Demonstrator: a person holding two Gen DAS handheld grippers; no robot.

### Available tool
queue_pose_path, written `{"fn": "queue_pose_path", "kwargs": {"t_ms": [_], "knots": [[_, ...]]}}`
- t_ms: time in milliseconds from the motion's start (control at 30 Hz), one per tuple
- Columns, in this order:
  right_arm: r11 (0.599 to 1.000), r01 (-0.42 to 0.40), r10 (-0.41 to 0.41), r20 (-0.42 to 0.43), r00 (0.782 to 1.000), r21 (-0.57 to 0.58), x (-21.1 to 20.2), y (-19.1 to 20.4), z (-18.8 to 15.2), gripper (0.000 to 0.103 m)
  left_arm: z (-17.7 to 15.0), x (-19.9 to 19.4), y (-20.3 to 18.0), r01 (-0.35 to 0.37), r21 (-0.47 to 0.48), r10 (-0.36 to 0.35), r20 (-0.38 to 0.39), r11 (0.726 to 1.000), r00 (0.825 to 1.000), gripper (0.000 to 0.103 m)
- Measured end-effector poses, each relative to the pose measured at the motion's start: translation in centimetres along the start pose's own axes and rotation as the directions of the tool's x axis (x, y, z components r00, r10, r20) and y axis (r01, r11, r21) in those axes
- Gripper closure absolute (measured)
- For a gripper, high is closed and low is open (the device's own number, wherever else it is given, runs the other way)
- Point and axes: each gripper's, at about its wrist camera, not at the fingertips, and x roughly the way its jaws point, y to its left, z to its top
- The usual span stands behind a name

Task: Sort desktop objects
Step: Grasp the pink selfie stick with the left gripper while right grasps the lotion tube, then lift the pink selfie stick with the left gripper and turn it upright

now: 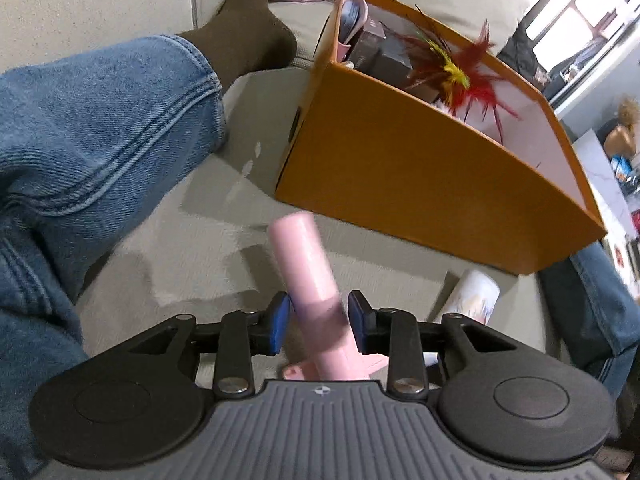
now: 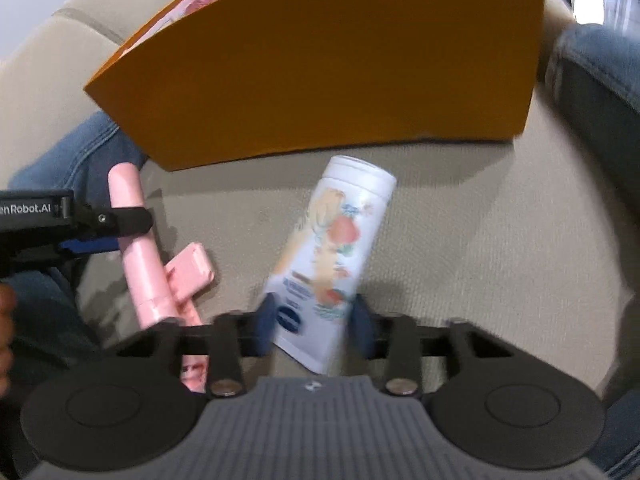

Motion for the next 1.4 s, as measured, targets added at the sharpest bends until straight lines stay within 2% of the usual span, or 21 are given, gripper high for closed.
{"fn": "queue_pose_path", "kwargs": {"t_ms": [33,67,100,233,333,433,533,600,700,833,900,933,1000,1033,1133,1200,1233,1267,1300,1400], "knots": [[1.000,-0.011,0.011,0.003,1.000,0.013,-0.1,-0.2,0.0,0.075,-0.1,-0.3,0.0,-0.012,0.024,0.011,0.005,1.000,1.000,0.062],[0.999,-0.026,0.026,0.006,1.000,0.032,-0.2,-0.6,0.0,0.077,-0.2,-0.7,-0.3,-0.021,0.049,0.021,0.007,0.999,1.000,0.052],[0.998,-0.041,0.040,0.010,0.999,0.048,-0.3,-0.9,0.0,0.079,-0.3,-1.1,-0.5,-0.032,0.087,0.031,0.011,0.996,0.999,0.050],[0.997,-0.062,0.061,0.038,0.997,0.035,-1.6,-1.0,0.6,0.086,-0.8,-2.3,-1.8,-0.032,0.243,0.029,0.017,0.970,0.999,0.050],[0.998,-0.015,0.021,0.102,0.995,-0.066,-3.7,0.0,1.0,0.091,-1.7,-3.4,-3.1,-0.034,0.398,0.026,0.027,0.917,0.999,0.050],[0.984,0.061,-0.032,0.169,0.985,-0.169,-5.7,0.3,1.4,0.092,-2.9,-3.7,-4.7,-0.059,0.574,0.047,0.036,0.817,0.998,0.050],[0.966,0.135,-0.087,0.217,0.972,-0.222,-6.7,-0.5,2.0,0.092,-4.4,-3.6,-5.8,-0.097,0.727,0.081,0.057,0.680,0.995,0.050],[0.963,0.148,-0.099,0.218,0.971,-0.224,-7.7,-1.5,2.0,0.092,-5.5,-3.2,-6.4,-0.120,0.805,0.106,0.072,0.582,0.992,0.050],[0.965,0.146,-0.103,0.197,0.975,-0.219,-6.8,-1.7,1.6,0.091,-7.3,-2.1,-7.3,-0.141,0.887,0.142,0.086,0.439,0.986,0.050],[0.967,0.148,-0.120,0.140,0.983,-0.209,-3.7,-1.5,0.9,0.090,-9.9,-0.2,-8.1,-0.173,0.953,0.172,0.133,0.248,0.976,0.050],[0.963,0.154,-0.124,0.143,0.982,-0.220,-3.5,-1.5,0.5,0.090,-10.8,1.0,-8.3,-0.194,0.967,0.191,0.161,0.165,0.968,0.050],[0.963,0.153,-0.124,0.137,0.983,-0.221,-3.4,-1.4,0.5,0.090,-10.9,1.6,-8.4,-0.199,0.970,0.197,0.169,0.142,0.966,0.050],[0.966,0.136,-0.115,0.105,0.988,-0.222,-2.8,-1.5,0.5,0.090,-11.3,2.6,-8.5,-0.197,0.974,0.213,0.170,0.113,0.962,0.049],[0.966,0.132,-0.113,0.097,0.989,-0.223,-2.7,-1.5,0.2,0.090,-11.4,2.9,-8.5,-0.198,0.974,0.215,0.172,0.106,0.961,0.045],[0.965,0.135,-0.121,0.077,0.990,-0.225,-2.0,-1.6,-0.1,0.091,-11.3,3.5,-8.7,-0.210,0.973,0.211,0.186,0.097,0.960,0.043],[0.968,0.127,-0.112,0.082,0.990,-0.218,-2.1,-1.7,-0.1,0.092,-10.8,4.1,-8.7,-0.205,0.971,0.214,0.177,0.120,0.961,0.045],[0.968,0.127,-0.110,0.087,0.990,-0.217,-2.2,-1.7,-0.1,0.092,-10.5,4.2,-8.6,-0.194,0.971,0.213,0.163,0.137,0.963,0.055],[0.967,0.132,-0.113,0.097,0.989,-0.216,-2.4,-1.6,-0.1,0.093,-10.4,4.0,-8.8,-0.176,0.972,0.212,0.142,0.153,0.967,0.069],[0.967,0.135,-0.114,0.108,0.988,-0.215,-2.6,-1.7,-0.1,0.093,-10.3,4.0,-8.8,-0.155,0.972,0.206,0.118,0.174,0.971,0.072],[0.972,0.130,-0.107,0.127,0.986,-0.195,-3.3,-2.0,0.1,0.094,-10.5,4.0,-9.0,-0.163,0.968,0.196,0.125,0.191,0.973,0.073]]}}
